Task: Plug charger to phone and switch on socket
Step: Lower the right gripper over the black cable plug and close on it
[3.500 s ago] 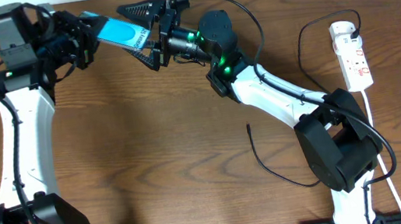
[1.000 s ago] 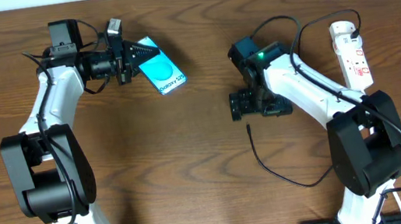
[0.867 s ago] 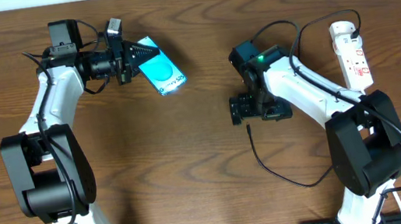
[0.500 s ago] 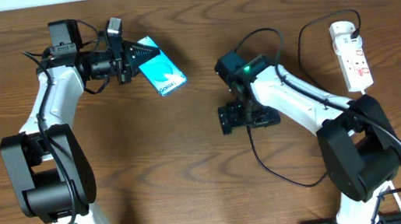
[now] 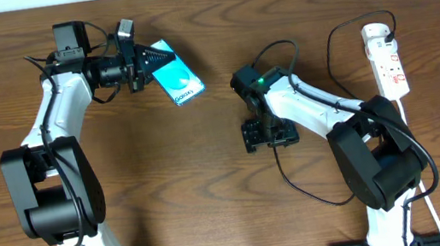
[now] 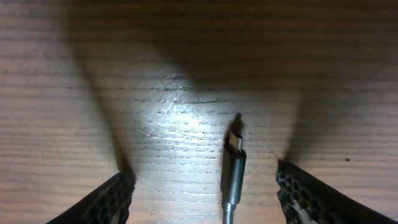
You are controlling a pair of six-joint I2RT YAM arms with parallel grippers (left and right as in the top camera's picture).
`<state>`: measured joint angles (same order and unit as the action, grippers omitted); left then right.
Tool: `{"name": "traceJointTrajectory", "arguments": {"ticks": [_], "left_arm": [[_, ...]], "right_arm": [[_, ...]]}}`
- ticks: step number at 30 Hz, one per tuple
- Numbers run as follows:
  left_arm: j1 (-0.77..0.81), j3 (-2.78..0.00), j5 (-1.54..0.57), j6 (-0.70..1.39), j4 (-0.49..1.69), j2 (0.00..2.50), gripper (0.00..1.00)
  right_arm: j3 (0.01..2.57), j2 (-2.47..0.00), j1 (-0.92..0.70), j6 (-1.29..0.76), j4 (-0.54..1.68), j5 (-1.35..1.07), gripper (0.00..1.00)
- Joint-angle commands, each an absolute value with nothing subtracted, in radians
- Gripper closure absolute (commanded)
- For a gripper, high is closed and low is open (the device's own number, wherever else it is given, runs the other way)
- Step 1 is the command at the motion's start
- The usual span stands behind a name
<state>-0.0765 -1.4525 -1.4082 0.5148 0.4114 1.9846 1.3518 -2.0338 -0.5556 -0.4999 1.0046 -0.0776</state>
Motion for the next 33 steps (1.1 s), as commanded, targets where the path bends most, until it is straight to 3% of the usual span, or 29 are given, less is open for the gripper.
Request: {"name": "traceJointTrajectory", "arguments": {"ticks": [1, 12, 15, 22, 26, 33], "left_arm": [[-0.08, -1.459, -1.447, 0.49, 0.409, 1.972, 0.93], [-0.08, -1.459, -1.448, 0.49, 0.41, 1.972, 0.93], [-0.08, -1.459, -1.448, 0.49, 0.41, 1.972, 0.92], [-0.08, -1.459, -1.448, 0.49, 0.41, 1.972, 0.93], [-0.08, -1.459, -1.448, 0.49, 0.41, 1.972, 0.93], [-0.08, -1.459, -1.448, 0.49, 0.41, 1.972, 0.93]], "right_arm": [[1.35, -2.048, -0.558, -0.517, 1.001, -0.081, 0.28], [1.345, -2.048, -0.558, -0.546, 1.032, -0.081, 0.33], [1.345, -2.048, -0.558, -0.567, 1.03, -0.081, 0.48], [1.345, -2.048, -0.558, -0.571, 1.02, -0.081, 0.52], [1.345, -2.048, -0.558, -0.572, 1.021, -0.081, 0.68], [1.345, -2.048, -0.557, -0.58, 1.02, -0.081, 0.81]]}}
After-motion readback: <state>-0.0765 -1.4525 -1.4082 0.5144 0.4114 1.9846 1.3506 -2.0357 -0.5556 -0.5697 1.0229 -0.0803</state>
